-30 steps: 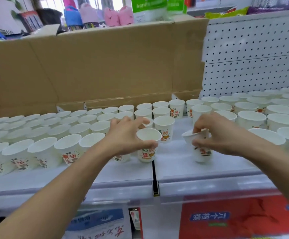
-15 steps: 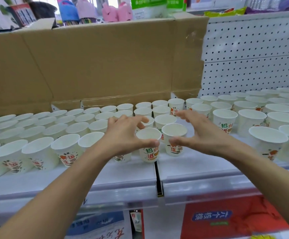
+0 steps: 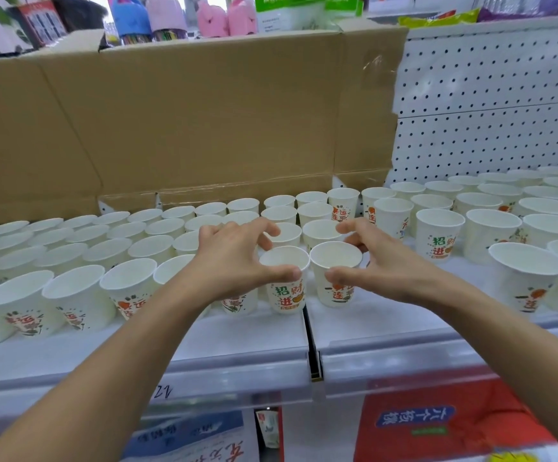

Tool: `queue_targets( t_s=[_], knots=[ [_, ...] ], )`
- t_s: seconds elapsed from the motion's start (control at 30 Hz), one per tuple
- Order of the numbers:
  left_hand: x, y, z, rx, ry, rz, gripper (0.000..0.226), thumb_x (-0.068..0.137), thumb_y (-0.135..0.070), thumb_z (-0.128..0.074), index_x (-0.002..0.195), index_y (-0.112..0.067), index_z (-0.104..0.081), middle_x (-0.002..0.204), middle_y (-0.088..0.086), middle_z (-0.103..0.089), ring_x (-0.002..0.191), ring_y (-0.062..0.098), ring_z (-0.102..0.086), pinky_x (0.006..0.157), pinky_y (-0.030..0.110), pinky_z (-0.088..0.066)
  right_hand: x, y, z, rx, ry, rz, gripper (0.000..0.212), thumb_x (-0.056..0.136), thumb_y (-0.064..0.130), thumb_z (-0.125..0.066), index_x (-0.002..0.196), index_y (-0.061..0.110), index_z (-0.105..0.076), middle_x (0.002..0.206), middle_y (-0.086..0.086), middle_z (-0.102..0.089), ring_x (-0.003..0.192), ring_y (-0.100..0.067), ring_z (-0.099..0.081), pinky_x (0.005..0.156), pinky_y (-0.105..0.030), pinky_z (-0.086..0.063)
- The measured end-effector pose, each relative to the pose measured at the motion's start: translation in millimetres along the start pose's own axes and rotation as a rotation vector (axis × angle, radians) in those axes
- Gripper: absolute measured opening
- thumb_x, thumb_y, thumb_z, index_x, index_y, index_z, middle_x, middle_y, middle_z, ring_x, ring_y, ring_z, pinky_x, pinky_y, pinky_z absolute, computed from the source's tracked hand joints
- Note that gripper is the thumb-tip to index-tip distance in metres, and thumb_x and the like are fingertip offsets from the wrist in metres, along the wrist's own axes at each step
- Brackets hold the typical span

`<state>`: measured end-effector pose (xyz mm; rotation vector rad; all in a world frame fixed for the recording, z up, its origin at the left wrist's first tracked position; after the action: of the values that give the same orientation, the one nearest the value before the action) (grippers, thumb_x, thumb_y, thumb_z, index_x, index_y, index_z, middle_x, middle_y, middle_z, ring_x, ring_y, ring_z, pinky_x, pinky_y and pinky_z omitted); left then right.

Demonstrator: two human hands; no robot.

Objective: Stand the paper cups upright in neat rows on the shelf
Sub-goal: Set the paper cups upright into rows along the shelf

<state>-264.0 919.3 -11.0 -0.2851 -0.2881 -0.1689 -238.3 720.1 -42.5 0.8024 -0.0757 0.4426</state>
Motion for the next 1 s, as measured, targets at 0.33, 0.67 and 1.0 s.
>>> queue_targets(
  t_s=[0.33, 0.67, 1.0],
  knots=[
    [-1.7, -0.1, 4.5, -0.002, 0.019, -0.013, 0.064, 0.07, -0.073, -0.06, 0.123, -0.041, -0.046, 0.119, -0.022, -0.056, 0.117, 0.007, -0.046, 0.091, 0.031, -0.02, 1.2, 2.2, 0.7, -0.042, 0.081, -0.032, 0.081, 0.075, 0.056, -0.071, 0.141, 0.034, -0.029, 0.122, 0.011, -0.049, 0.113, -0.009, -0.049, 0.09, -0.024, -0.038],
    [30.1, -57.7, 13.9, -0.022, -0.015, -0.353, 0.054, 0.083, -0.065, -0.052, 0.131, -0.041, -0.046, 0.132, -0.025, -0.045, 0.125, -0.005, -0.029, 0.105, 0.026, -0.019, 18.1, -22.6, 100.5, -0.326, -0.049, 0.037, 0.023, 0.086, 0.036, -0.067, 0.108, 0.033, -0.063, 0.103, 0.016, -0.063, 0.098, -0.003, -0.058, 0.072, -0.011, -0.04],
    [173.2, -115.1, -25.9, 0.181, 0.081, -0.335, 0.029, 0.094, -0.032, -0.055, 0.122, -0.03, -0.062, 0.123, -0.014, -0.062, 0.115, 0.011, -0.054, 0.096, 0.034, -0.043, 109.9, -78.3, 176.6, -0.579, 0.065, 0.093, 0.015, 0.091, 0.016, -0.063, 0.098, 0.022, -0.075, 0.09, 0.014, -0.068, 0.076, 0.008, -0.056, 0.066, -0.011, -0.04]
  ],
)
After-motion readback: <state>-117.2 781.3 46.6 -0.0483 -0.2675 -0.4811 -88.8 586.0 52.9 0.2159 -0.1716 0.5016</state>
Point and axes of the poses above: each hand's wrist, its own x-axis towards the middle knuckle, its own z-axis out of the back of the hand, y = z × x, the point moved 6 cm from there along x, towards the middle knuckle
